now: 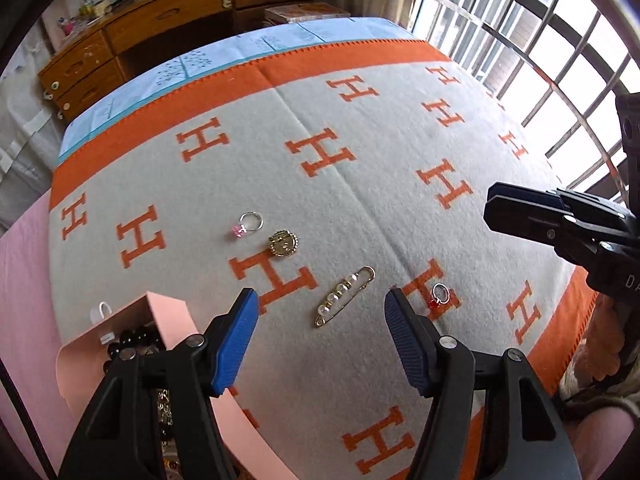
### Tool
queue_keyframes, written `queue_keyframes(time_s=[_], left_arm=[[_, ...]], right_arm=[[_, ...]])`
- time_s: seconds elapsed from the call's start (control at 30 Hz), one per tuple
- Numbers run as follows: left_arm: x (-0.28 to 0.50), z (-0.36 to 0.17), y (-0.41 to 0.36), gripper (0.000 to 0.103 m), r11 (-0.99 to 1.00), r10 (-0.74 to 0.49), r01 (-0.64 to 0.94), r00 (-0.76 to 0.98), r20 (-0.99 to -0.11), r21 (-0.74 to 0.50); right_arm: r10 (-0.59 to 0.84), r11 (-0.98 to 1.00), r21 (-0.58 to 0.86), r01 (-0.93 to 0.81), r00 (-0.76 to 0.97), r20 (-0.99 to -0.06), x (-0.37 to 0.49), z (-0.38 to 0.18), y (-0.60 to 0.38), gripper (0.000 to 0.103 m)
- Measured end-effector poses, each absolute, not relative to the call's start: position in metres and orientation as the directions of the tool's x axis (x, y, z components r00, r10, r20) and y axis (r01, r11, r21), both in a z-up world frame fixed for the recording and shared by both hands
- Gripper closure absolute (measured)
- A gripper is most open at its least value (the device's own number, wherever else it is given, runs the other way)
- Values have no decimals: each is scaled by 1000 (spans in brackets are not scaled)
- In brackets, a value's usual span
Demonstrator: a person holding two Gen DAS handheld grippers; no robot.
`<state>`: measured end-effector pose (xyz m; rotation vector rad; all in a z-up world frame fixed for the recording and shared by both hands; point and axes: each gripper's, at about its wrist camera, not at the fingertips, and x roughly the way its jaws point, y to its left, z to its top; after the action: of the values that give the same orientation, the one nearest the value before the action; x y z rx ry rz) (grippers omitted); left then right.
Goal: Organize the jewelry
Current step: 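Reach the left tool to the pearl safety pin and grasp it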
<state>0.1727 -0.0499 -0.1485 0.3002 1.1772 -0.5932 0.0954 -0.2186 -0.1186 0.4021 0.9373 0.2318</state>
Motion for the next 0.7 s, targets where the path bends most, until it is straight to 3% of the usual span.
queue_keyframes(time_s=[0.2,0.33,0.53,0.7], left_arm=[[178,-167,-67,47,759,-242,648,186,-952,-66],[184,-178,-67,61,756,-216,651,140,-966,-75],[188,-180,-66,62,753,-225,653,137,-965,-83],[189,-179,-72,81,754,-192,656,174,-966,-32]], right_arm=[[342,917,399,-17,549,-763,98,-138,-225,75],[339,922,386,-27,538,-772,99,-145,-224,75],[340,923,384,-28,525,-780,102,-151,-224,75],[333,926,377,-23,518,-788,103,-156,-221,75]])
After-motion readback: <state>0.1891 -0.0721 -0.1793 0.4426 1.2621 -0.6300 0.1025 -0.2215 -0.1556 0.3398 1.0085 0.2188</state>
